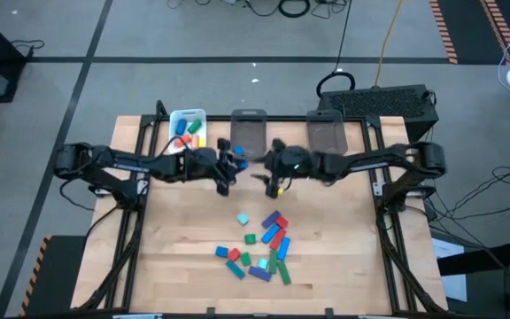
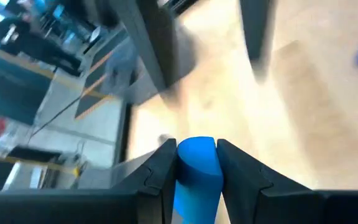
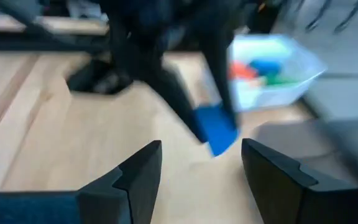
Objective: Sort blocks by size
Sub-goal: Put the blue half circle block into the left black bin, then put the light blue half circle block into the left black bin
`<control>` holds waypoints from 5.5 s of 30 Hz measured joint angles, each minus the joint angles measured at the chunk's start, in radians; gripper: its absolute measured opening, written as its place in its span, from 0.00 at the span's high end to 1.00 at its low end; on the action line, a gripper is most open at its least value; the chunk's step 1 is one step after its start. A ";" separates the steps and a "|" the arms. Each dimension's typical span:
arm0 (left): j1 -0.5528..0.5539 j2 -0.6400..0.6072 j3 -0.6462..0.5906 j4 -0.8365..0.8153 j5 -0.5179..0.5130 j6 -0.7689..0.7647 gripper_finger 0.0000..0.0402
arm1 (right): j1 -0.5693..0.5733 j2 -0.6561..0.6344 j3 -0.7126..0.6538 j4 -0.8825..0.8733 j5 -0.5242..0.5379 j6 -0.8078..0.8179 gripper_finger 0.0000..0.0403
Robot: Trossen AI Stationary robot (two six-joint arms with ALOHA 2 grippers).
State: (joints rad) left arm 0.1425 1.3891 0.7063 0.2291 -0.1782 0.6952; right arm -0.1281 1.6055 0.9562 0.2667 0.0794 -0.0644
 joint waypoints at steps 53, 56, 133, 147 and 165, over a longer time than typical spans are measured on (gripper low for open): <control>0.497 0.418 0.472 -0.294 0.332 -0.380 0.53 | -0.110 0.158 0.002 0.001 -0.293 -0.073 0.48; 0.490 0.414 0.472 -0.331 0.331 -0.373 0.47 | -0.066 0.189 0.003 0.023 -0.321 -0.054 0.48; -0.036 -0.014 0.092 -0.471 0.012 -0.784 0.46 | 0.088 0.502 0.204 -0.026 -0.452 -0.177 0.62; -0.185 -0.019 0.093 -0.443 -0.121 -0.462 0.46 | -0.026 0.309 0.204 -0.181 -0.569 -0.117 0.61; -0.275 0.014 0.093 -0.238 -0.102 -0.113 0.46 | -0.126 0.304 0.204 0.028 -0.899 0.131 0.61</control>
State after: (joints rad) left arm -0.1329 1.4028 0.7998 -0.0084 -0.2806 0.5827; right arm -0.2543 1.9099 1.1599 0.2951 -0.8200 0.0669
